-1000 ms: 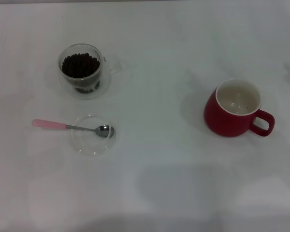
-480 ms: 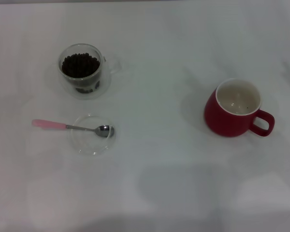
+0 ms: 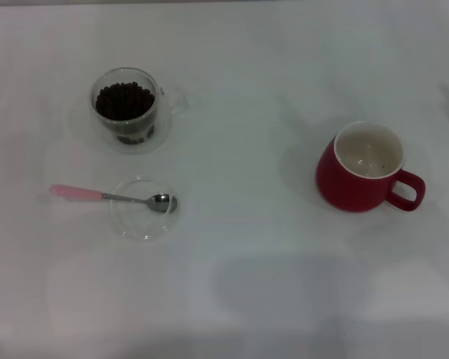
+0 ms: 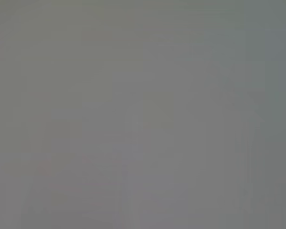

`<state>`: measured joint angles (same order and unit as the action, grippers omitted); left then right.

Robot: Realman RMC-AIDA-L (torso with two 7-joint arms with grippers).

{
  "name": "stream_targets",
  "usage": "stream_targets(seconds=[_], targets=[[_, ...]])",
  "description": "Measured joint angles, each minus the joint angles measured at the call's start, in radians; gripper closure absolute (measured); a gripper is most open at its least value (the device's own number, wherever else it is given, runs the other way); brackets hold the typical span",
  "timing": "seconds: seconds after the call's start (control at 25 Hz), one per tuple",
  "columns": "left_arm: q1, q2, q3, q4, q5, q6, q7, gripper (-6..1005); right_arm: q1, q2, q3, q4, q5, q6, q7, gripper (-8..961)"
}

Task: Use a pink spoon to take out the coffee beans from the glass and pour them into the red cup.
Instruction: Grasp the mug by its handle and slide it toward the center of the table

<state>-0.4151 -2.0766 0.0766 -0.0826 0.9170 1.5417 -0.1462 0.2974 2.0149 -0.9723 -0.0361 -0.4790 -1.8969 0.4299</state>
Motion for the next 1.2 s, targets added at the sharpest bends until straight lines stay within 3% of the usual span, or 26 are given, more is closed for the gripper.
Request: stream_targets(seconds=[0.32,0.64,0.8,1.2], targets=[[0.01,-0.003,0.002,0.01,0.008,-0.009,0.002,374,-0.041,-0.01,-0.024,0.003,0.0,0.033,0.027,162],[0.036,-0.008,0.006,-0.002,0.036,-0.007,-0.004,375,-0.144,-0.049,-0.194,-0.005,-0.064,0.007,0.034,171],[0.036,-0.009,0.01,-0.018,0.047,-0.006,-0.004,375,-0.188,-0.047,-0.263,-0.003,-0.065,-0.041,0.001,175],[0.03,-0.004,0.01,-0.011,0.044,0.005,-0.004,376,-0.244,-0.009,-0.386,0.012,-0.077,-0.055,-0.037,187]])
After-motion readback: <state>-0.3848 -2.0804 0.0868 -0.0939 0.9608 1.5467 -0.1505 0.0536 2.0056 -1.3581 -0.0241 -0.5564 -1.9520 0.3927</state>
